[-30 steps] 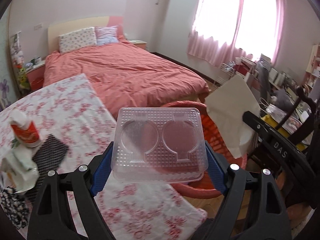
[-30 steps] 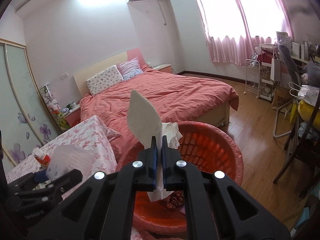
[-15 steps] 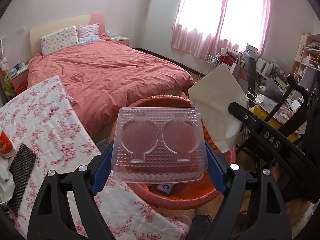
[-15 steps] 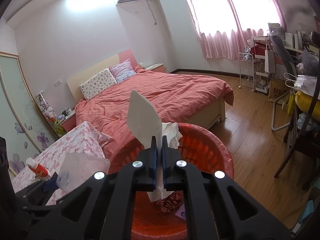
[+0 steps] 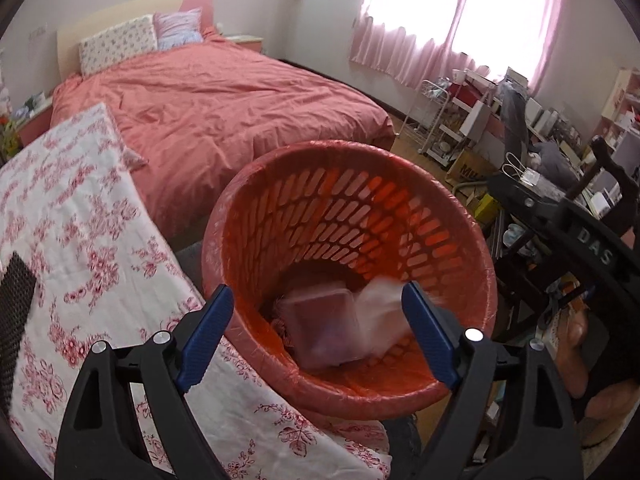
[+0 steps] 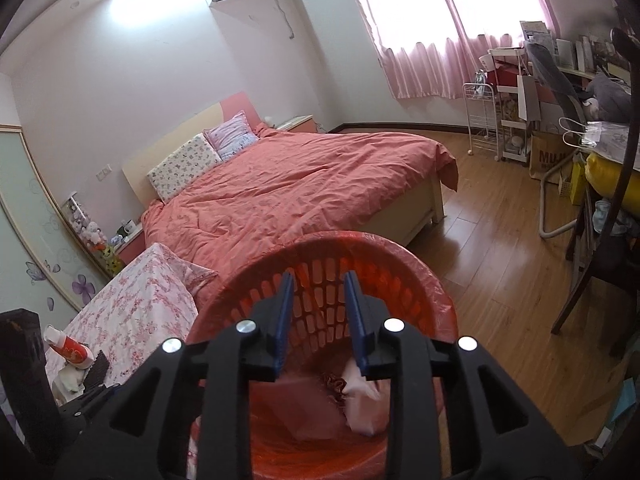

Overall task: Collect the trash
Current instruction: 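Carry the paper bag and tray to the orange basket and release both, then move both tools back over the bed toward the remaining items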

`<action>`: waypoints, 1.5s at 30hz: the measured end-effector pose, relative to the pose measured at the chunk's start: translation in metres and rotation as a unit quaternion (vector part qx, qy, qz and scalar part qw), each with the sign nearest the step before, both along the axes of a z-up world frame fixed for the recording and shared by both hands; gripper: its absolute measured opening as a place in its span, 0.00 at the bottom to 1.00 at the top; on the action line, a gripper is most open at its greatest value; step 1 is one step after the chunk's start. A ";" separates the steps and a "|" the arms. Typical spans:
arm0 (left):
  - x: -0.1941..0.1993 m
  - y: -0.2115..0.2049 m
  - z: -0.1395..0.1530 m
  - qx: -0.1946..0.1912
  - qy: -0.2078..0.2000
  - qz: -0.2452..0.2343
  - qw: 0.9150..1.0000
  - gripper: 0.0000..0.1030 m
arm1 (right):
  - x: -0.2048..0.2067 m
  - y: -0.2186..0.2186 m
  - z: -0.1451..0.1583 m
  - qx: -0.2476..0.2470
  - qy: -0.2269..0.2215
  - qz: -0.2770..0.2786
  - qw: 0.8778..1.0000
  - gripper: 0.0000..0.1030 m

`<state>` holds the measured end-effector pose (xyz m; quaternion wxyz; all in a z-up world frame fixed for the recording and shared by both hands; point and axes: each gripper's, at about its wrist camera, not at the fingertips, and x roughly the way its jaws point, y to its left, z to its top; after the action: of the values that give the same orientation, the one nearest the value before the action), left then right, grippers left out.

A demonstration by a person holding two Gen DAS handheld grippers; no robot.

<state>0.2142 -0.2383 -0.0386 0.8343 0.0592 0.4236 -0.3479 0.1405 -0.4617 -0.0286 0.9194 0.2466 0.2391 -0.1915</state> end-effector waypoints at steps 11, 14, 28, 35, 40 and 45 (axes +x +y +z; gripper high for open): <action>-0.005 0.049 0.021 0.023 -0.055 0.058 0.997 0.83 | -0.002 0.024 0.012 -0.047 0.014 0.010 0.999 0.38; -0.006 0.071 0.029 0.026 -0.073 0.080 0.994 0.83 | -0.001 0.039 0.015 -0.058 0.018 0.024 0.998 0.38; -0.013 0.233 0.062 0.012 -0.109 0.240 0.964 0.83 | 0.023 0.188 0.033 -0.096 0.032 0.187 0.977 0.40; -0.013 0.335 0.052 0.037 -0.106 0.349 0.931 0.83 | 0.031 0.298 0.030 -0.101 0.036 0.301 0.948 0.40; -0.020 0.389 0.039 0.056 -0.097 0.405 0.907 0.83 | 0.035 0.371 0.029 -0.093 0.039 0.368 0.924 0.40; -0.031 0.431 0.029 0.045 -0.082 0.434 0.896 0.83 | 0.033 0.422 0.025 -0.108 0.049 0.407 0.906 0.32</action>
<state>0.1832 0.1928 -0.0094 0.9306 -0.0645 0.3526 0.0738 0.1733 -0.0400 -0.0031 0.9257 0.0171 0.3411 0.1627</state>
